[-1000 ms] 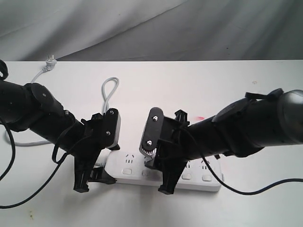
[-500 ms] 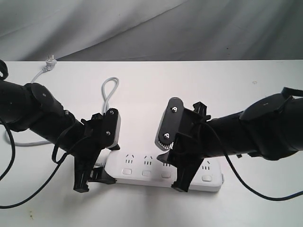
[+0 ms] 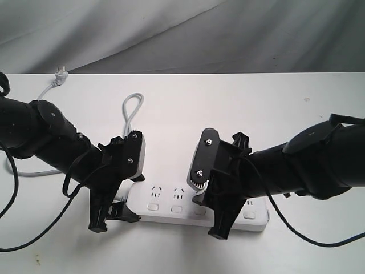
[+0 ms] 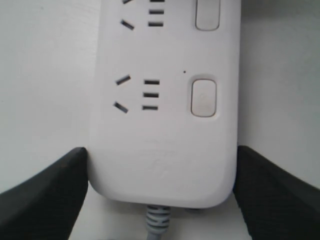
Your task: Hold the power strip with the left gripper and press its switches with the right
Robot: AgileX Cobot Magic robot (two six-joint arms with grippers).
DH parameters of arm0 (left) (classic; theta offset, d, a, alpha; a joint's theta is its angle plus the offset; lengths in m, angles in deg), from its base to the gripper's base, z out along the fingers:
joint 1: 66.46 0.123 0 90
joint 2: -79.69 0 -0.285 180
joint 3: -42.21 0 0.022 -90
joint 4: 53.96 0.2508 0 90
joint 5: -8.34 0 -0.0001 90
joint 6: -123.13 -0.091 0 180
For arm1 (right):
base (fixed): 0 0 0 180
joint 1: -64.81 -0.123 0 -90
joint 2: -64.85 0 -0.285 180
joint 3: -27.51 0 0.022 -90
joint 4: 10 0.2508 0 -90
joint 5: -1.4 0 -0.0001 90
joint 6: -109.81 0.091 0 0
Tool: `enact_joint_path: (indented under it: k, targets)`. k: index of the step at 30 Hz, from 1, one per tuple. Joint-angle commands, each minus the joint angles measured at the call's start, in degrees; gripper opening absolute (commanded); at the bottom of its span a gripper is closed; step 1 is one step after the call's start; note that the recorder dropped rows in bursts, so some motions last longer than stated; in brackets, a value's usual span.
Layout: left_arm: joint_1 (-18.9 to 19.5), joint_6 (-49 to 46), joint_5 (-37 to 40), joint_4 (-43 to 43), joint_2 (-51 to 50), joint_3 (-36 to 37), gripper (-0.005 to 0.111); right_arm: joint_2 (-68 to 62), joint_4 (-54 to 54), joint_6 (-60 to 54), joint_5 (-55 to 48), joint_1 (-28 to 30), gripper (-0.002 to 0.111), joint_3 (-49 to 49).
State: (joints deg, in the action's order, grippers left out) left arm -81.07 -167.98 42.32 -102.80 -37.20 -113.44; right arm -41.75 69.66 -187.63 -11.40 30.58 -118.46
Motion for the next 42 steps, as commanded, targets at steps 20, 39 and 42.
enact_joint_path:
  k: [20,39,42]
  targets:
    - [-0.27,-0.36,0.41,0.02,-0.36,-0.14,0.067,-4.1,0.0,-3.97,-0.92,0.35,0.047,0.0]
    - [-0.27,-0.36,0.41,0.02,-0.36,-0.14,0.067,-6.71,-0.12,-5.41,0.05,0.35,0.047,0.49]
    - [-0.27,-0.36,0.41,0.02,-0.36,-0.14,0.067,-6.71,0.38,-5.41,0.35,0.57,0.047,1.79]
